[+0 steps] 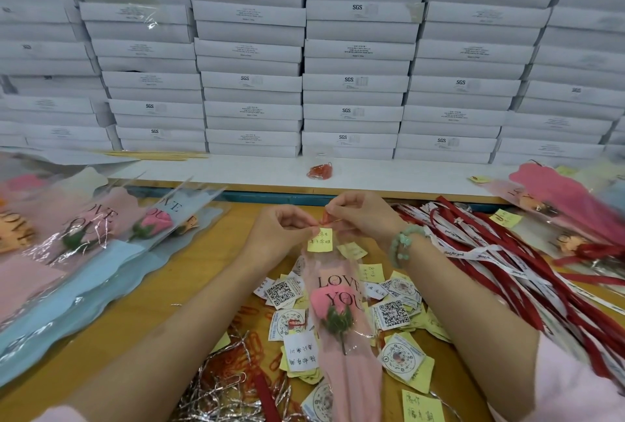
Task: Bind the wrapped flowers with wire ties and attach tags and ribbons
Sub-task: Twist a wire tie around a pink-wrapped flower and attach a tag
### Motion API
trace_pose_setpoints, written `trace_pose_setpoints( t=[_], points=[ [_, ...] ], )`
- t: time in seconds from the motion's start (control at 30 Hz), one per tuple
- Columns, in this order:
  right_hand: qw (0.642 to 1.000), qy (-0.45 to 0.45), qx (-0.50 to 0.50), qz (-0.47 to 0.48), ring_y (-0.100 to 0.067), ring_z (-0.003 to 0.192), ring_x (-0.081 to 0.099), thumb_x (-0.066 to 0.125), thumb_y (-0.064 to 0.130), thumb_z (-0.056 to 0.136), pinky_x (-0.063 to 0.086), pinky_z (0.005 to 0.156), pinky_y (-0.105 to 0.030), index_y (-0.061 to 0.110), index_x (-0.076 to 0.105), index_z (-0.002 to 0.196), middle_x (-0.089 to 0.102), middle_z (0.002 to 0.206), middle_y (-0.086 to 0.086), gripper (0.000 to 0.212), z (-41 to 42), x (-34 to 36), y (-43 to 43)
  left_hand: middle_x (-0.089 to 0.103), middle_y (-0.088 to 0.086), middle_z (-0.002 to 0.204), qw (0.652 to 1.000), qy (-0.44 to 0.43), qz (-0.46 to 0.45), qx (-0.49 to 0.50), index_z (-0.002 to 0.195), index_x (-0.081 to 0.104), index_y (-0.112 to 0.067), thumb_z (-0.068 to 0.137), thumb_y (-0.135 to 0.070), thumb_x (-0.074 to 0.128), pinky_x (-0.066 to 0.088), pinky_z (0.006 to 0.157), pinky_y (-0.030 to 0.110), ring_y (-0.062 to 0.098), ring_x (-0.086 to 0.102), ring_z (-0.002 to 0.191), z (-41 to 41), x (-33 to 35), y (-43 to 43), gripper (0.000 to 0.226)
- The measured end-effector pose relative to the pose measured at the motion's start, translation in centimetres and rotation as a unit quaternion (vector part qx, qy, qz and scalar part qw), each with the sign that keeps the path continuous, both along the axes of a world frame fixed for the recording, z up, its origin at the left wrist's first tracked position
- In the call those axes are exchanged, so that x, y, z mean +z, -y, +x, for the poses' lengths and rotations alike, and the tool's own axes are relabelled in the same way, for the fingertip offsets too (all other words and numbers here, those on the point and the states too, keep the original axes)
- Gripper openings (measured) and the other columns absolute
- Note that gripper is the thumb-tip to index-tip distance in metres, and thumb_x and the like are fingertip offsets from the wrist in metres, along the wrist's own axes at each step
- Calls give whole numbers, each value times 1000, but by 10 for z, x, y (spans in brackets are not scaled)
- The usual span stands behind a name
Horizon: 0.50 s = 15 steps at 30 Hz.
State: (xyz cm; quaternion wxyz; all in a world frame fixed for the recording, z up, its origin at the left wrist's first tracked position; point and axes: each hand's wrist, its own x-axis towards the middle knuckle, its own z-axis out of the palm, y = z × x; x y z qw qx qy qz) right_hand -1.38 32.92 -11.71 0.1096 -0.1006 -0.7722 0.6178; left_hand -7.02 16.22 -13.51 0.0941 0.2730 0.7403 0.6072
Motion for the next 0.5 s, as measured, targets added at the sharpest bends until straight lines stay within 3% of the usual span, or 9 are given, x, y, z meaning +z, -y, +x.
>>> trace_pose_setpoints(
  t=[0.2, 0.4, 0.5],
  points=[
    [999, -19, 6, 28, -6, 68, 70, 65, 7, 91, 54, 59, -17, 12, 63, 90, 73, 81, -4, 5, -1, -2, 0, 76, 4, 76, 1000, 4, -1, -3, 85, 73, -6, 79, -4, 78, 49, 52, 14, 4, 68, 61, -2, -1, 0, 9],
    [998, -29, 13, 50, -6, 74, 69, 66, 6, 90, 56, 69, -17, 10, 71, 91, 73, 85, -6, 6, -1, -4, -3, 75, 4, 78, 1000, 1, -7, 1, 84, 73, -10, 78, -7, 79, 48, 53, 12, 4, 68, 63, -3, -2, 0, 9],
    [998, -25, 25, 45, -13, 85, 71, 72, 11, 86, 58, 84, -29, 8, 75, 92, 76, 90, -9, 7, -1, -7, -6, 75, 3, 78, 1000, -1, -6, -4, 84, 73, -10, 79, -7, 79, 48, 54, 12, 5, 69, 64, -2, -1, 0, 8]
  ],
)
